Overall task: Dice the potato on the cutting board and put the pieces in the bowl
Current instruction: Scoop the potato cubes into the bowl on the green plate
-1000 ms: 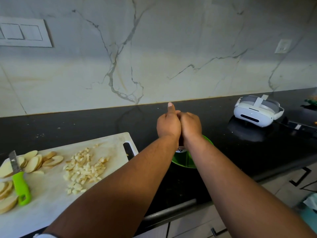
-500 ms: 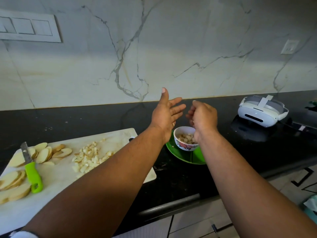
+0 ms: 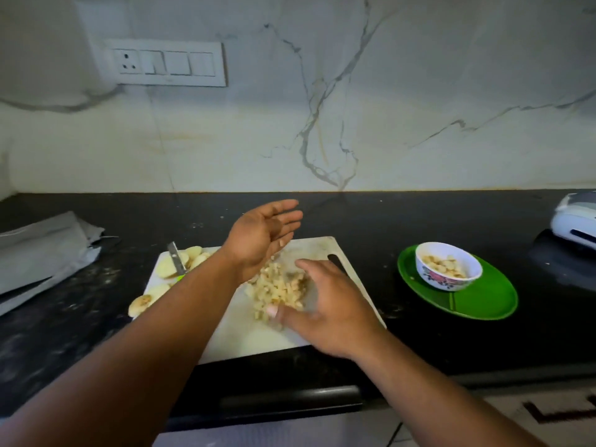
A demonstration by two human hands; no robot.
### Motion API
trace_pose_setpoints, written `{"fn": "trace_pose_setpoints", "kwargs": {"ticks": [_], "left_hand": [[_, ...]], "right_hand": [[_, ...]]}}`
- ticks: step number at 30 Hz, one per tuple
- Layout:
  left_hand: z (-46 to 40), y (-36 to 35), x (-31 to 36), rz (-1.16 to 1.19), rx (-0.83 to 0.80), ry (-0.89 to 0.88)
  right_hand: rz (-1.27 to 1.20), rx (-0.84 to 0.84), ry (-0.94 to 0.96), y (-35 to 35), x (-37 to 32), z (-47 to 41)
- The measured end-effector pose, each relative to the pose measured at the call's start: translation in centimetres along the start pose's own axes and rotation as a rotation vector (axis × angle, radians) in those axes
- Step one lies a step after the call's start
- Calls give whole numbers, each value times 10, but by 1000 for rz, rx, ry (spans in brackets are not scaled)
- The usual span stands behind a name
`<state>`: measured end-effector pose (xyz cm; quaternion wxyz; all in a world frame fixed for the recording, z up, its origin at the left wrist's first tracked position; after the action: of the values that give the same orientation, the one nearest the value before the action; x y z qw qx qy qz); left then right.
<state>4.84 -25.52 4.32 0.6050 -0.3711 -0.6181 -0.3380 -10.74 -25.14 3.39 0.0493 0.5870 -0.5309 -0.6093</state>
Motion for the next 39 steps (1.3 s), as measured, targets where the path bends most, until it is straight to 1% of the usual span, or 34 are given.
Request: {"fn": "trace_pose_setpoints", "kwargs": {"ticks": [2, 3, 6, 9, 12, 15, 17, 18, 20, 22, 24, 26, 28, 30, 32, 35, 37, 39], "left_hand": [[0, 13, -2, -11, 21, -30], [1, 17, -2, -18, 29, -45], [1, 24, 0, 16, 33, -107], [0, 36, -4, 91, 90, -116], [1, 52, -15, 204, 219, -70], [3, 75, -21, 295, 406, -43], [4, 95, -26, 250, 534, -18], [3, 103, -30, 196, 568, 3], [0, 104, -34, 78, 529, 53], [-4, 96, -37, 2, 431, 101], [-8, 92, -37, -84, 376, 143], [-11, 93, -34, -199, 360, 162], [-12, 98, -24, -313, 380, 104], [-12, 101, -7, -392, 404, -25], [-11, 98, 4, -493, 392, -98], [-16, 87, -2, -641, 297, -47], [-18, 80, -10, -712, 224, 14], [-17, 72, -18, -734, 152, 79]], "right_hand": [[119, -130, -13, -27, -3, 3], [170, -158, -15, -38, -5, 2], [235, -111, -15, -50, -5, -12], [217, -126, -48, -55, -1, -33], [137, -153, -63, -53, -1, -53], [131, -149, -176, -51, 9, -84], [205, -165, -197, -56, 11, -104], [222, -180, -184, -61, 9, -111], [183, -208, -134, -71, 4, -114], [66, -230, -64, -75, -2, -109], [-88, -251, -21, -75, -5, -105], [-202, -208, -11, -69, -3, -105], [-192, -170, 7, -66, -5, -109], [-128, -220, 42, -73, -14, -110], [-34, -281, 117, -84, -28, -108], [22, -280, 205, -89, -43, -107], [26, -276, 207, -89, -42, -108], [18, -310, 189, -88, -36, -105]]}}
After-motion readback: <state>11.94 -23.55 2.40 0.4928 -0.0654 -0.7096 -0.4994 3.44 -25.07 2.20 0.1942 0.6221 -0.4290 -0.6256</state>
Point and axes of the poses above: each hand's wrist, its own z-axis away from the middle knuckle, its own y-axis out of the back of the hand, x = y × z, the point moved 10 cm from there along -z, towards the middle knuckle, and after that the axes turned 7 degrees about -z, right-handed, at the moved point
